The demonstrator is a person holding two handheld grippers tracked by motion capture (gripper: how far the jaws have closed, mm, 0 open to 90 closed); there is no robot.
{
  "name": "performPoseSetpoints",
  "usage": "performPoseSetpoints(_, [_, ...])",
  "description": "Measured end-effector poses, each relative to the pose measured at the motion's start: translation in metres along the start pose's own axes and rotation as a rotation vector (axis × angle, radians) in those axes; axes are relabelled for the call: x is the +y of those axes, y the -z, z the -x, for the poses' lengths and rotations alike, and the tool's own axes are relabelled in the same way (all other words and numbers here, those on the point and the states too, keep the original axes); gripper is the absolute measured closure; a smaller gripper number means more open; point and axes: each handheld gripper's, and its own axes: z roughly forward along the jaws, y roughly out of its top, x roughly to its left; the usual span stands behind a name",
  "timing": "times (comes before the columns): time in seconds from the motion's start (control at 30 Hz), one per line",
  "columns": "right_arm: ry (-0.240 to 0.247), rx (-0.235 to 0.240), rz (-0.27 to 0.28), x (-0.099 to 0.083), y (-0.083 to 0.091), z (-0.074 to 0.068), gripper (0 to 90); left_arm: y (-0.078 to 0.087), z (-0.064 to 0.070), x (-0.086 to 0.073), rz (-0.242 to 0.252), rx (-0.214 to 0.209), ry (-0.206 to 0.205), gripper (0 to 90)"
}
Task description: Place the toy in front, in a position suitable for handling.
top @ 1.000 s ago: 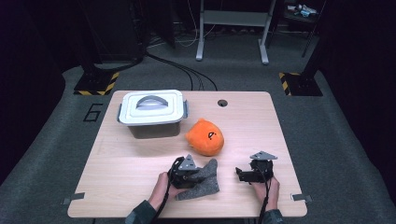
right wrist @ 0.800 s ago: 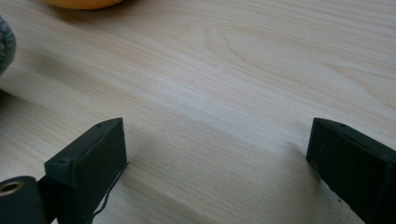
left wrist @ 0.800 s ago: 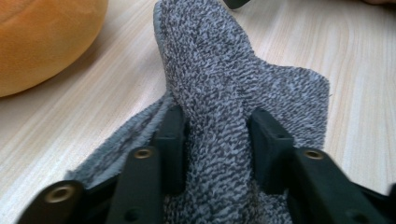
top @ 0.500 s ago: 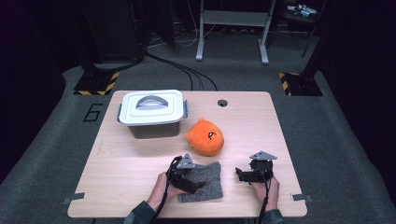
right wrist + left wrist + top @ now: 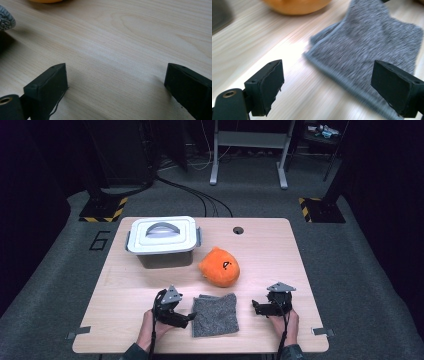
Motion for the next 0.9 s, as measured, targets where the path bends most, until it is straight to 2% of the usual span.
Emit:
performPoseSetpoints(0.3, [-0.003,0.002,0.001,0.000,0.000,0.000,3.6,0.023,-0.020,-0.036,-0.010,0.124,0.074,10.4])
performPoseSetpoints(0.4, [0.001,0.004,0.003,0.000,0.000,0.000,3.5,0.030,-0.030,-0.044,-0.006,0.174,0.085,10.4])
performPoseSetpoints(0.53, [0.004,0.002,0.006,0.000,0.000,0.001,2.9,0.033,-0.039,-0.052,-0.009,0.216,0.111,10.4])
performPoseSetpoints(0.57, [-0.015,0.008,0.004,0.000,0.001,0.001,2.5,0.034,-0.041,-0.053,-0.016,0.218,0.114,10.4])
performPoseSetpoints(0.77, [-0.042,0.041,0.019,-0.002,0.005,0.001,0.9,0.031,-0.045,-0.057,-0.025,0.244,0.118,10.4])
performPoseSetpoints(0.9, [-0.029,0.059,0.031,-0.003,0.014,-0.003,0.7,0.029,-0.046,-0.058,-0.033,0.242,0.111,10.4])
